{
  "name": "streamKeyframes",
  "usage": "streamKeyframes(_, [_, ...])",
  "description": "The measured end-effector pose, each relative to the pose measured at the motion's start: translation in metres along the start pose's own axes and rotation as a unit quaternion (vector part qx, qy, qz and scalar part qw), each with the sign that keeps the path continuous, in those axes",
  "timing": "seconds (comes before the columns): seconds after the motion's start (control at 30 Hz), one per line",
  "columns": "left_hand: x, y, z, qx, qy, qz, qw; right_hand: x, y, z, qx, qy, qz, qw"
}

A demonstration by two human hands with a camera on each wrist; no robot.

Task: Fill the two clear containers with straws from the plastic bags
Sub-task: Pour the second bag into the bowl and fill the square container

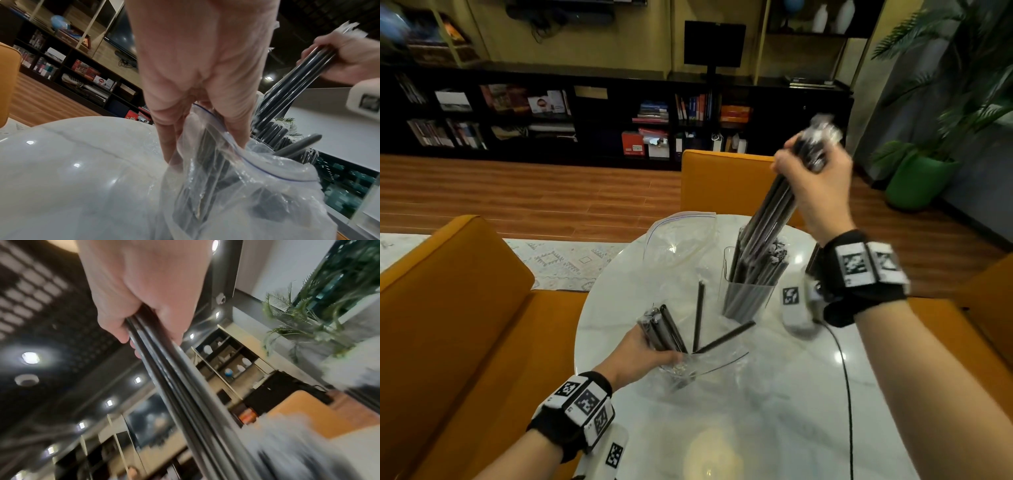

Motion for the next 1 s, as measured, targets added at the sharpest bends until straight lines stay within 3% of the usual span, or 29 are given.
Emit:
streamKeyframes(0.13, [0.003, -0.001, 0.003, -0.009, 0.000, -0.003, 1.000, -0.069, 0.035, -0.025, 0.017, 0.055, -0.101, 0.993])
streamKeyframes(0.2, [0.006, -0.002, 0.006, -0.012, 0.003, -0.002, 1.000, -0.082, 0.041, -0.028, 0.012, 0.065, -0.117, 0.991])
streamKeyframes(0.3, [0.009, 0.000, 0.008, -0.012, -0.002, 0.000, 1.000, -0.079, 0.028, -0.026, -0.005, 0.051, -0.089, 0.995])
streamKeyframes(0.4, [0.010, 0.001, 0.008, -0.018, -0.008, 0.002, 1.000, -0.076, 0.010, -0.027, 0.005, 0.147, -0.009, 0.989])
streamKeyframes(0.47, [0.009, 0.001, 0.008, -0.019, -0.012, 0.005, 1.000, -0.084, 0.004, -0.036, 0.083, 0.255, 0.027, 0.963])
streamKeyframes(0.57, [0.008, 0.000, 0.008, -0.016, -0.013, 0.002, 1.000, -0.107, 0.008, -0.050, 0.226, 0.388, 0.011, 0.893])
streamKeyframes(0.63, [0.008, -0.001, 0.008, -0.016, -0.015, -0.001, 1.000, -0.114, 0.011, -0.054, 0.263, 0.415, 0.003, 0.871])
streamKeyframes(0.7, [0.009, -0.004, 0.008, -0.016, -0.014, -0.002, 1.000, -0.109, 0.010, -0.053, 0.238, 0.404, 0.012, 0.883])
streamKeyframes(0.9, [0.010, -0.008, 0.011, -0.014, -0.020, -0.005, 1.000, -0.055, 0.007, -0.037, 0.071, 0.296, 0.044, 0.952])
streamKeyframes(0.93, [0.008, -0.007, 0.010, -0.015, -0.028, -0.011, 0.999, -0.044, 0.016, -0.034, 0.085, 0.270, 0.031, 0.959])
streamKeyframes(1.0, [0.005, -0.007, 0.011, -0.018, -0.045, -0.022, 0.999, -0.035, 0.046, -0.030, 0.181, 0.251, -0.011, 0.951])
Point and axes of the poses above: each hand's wrist, its own y-axis away from the middle knuckle, its own z-axis out of the back of the hand, x = y × z, the point moved 1 cm from there along -y, towards the middle knuckle, and after that the axes turned 5 degrees about y, right-handed, at the moved point
